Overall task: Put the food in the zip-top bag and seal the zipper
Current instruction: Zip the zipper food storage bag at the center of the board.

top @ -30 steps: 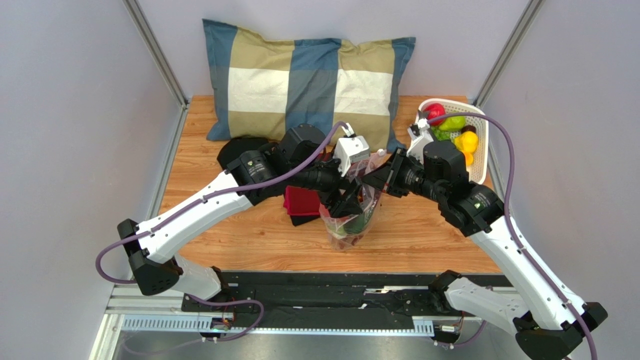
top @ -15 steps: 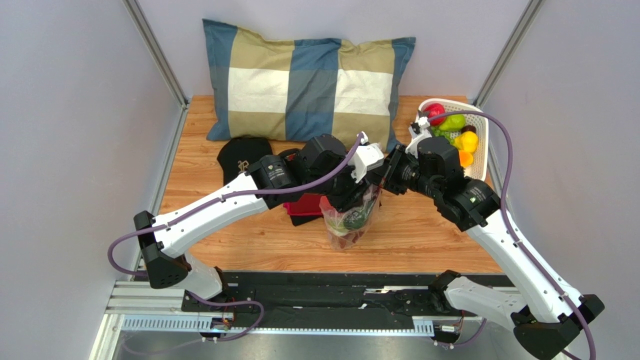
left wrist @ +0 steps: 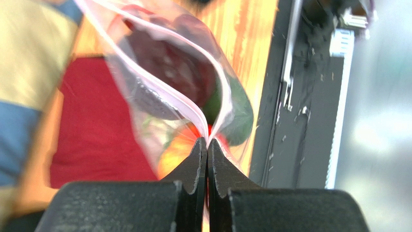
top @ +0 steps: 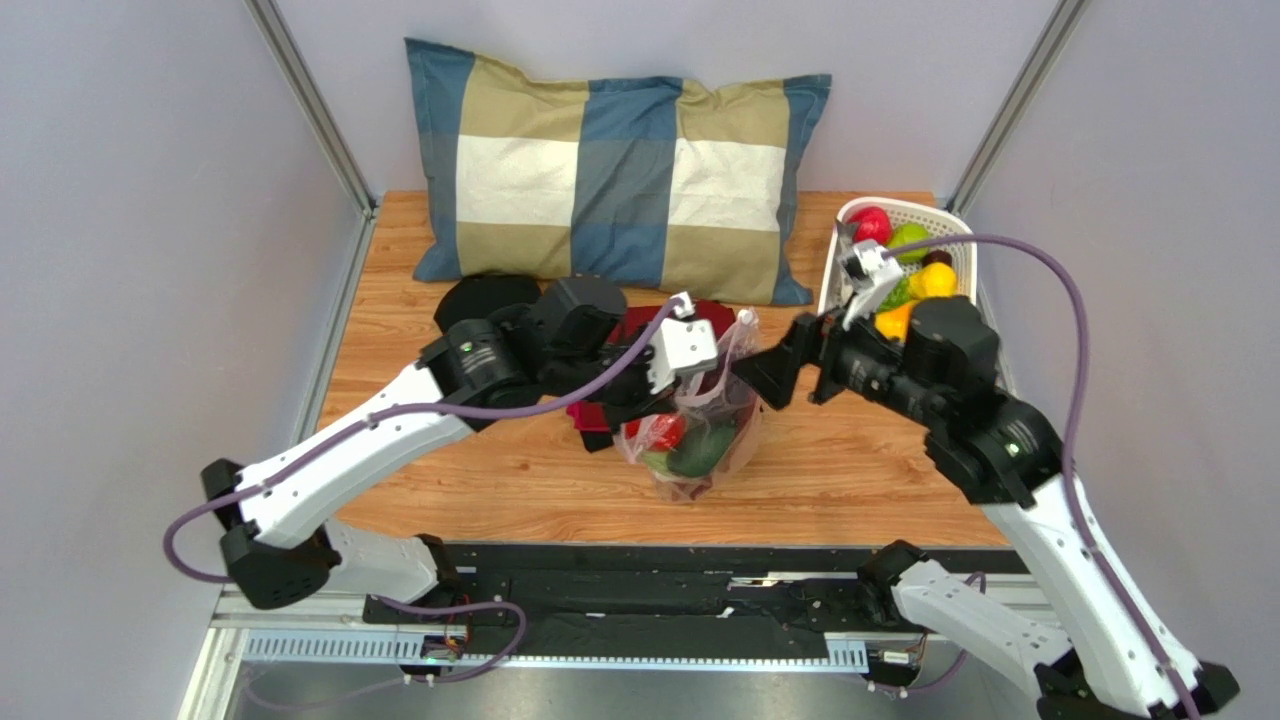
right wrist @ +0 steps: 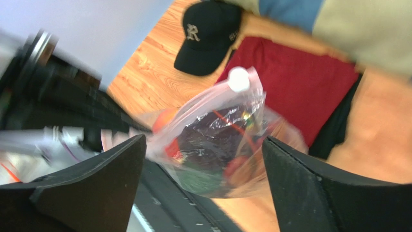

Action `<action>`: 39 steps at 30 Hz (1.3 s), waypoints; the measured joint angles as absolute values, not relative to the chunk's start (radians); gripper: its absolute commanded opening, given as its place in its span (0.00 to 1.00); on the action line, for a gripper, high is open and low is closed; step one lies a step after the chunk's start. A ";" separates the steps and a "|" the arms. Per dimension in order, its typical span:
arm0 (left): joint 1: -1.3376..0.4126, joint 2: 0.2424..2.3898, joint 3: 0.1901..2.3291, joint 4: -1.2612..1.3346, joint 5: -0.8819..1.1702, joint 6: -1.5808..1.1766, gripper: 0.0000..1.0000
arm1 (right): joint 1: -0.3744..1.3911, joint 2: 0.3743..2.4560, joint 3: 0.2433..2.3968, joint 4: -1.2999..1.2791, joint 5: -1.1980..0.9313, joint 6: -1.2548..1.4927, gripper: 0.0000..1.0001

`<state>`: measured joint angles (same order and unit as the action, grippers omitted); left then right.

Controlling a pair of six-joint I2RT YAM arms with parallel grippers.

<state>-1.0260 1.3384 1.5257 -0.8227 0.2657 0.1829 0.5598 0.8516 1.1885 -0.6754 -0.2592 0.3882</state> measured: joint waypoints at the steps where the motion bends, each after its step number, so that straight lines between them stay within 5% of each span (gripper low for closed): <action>1: -1.018 1.306 1.515 -0.837 0.291 0.229 0.00 | 0.557 0.819 1.188 -0.675 -0.283 0.327 0.96; 17: -0.958 1.112 1.405 -1.051 0.664 0.858 0.00 | 0.557 0.616 0.998 -0.702 -0.684 -0.284 0.80; 27: -0.958 1.000 1.299 -0.972 0.664 0.899 0.00 | 0.557 0.525 0.847 -0.581 -0.813 -0.232 0.84; 36: -0.958 0.938 1.235 -0.892 0.642 0.892 0.00 | 0.577 0.544 0.720 -0.391 -0.864 -0.055 0.76; 39: -0.958 0.936 1.229 -0.883 0.635 0.889 0.00 | 0.590 0.556 0.687 -0.350 -0.863 -0.009 0.66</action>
<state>-0.9585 0.9356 1.2293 -0.8833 0.6350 0.8894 0.5900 0.5564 0.6872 -0.3496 -0.8631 -0.0093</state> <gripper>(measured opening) 0.010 0.730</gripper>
